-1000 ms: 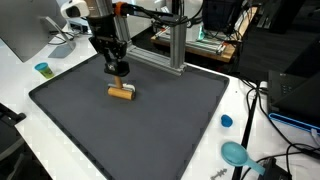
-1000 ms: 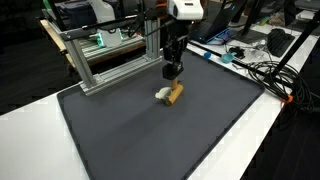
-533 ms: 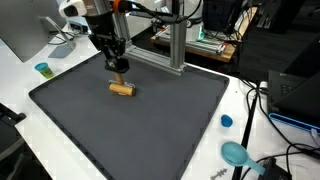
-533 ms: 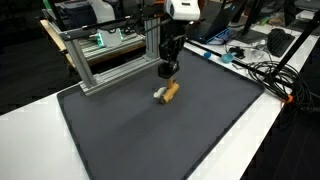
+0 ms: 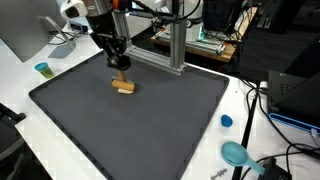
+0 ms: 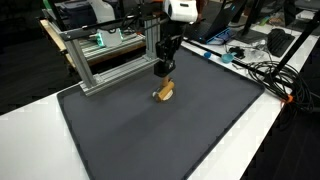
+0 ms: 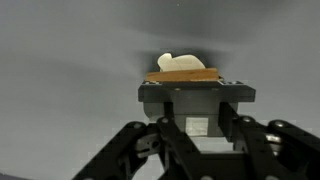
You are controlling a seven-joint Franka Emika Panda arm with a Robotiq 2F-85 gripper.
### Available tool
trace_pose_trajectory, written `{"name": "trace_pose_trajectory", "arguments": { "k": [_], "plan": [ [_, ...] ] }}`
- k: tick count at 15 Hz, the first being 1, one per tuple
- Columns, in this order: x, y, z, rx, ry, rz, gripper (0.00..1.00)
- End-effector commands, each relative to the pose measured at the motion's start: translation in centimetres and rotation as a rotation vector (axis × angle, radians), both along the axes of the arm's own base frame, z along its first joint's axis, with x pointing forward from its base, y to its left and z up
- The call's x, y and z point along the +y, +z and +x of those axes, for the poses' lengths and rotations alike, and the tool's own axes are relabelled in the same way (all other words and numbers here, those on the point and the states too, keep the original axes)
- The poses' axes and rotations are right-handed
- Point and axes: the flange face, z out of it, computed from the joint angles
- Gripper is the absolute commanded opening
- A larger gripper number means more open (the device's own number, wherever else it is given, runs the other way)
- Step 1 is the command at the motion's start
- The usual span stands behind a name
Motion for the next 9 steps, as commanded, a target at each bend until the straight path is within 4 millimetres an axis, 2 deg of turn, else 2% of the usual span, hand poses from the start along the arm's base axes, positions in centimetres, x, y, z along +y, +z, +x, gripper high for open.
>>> {"name": "trace_pose_trajectory", "arguments": {
  "k": [1, 9],
  "plan": [
    [-1.2, -3.6, -0.4, 0.1, -0.019, -0.042, 0.21],
    [-1.5, -4.9, -0.6, 0.188, -0.016, -0.055, 0.21]
  ]
}}
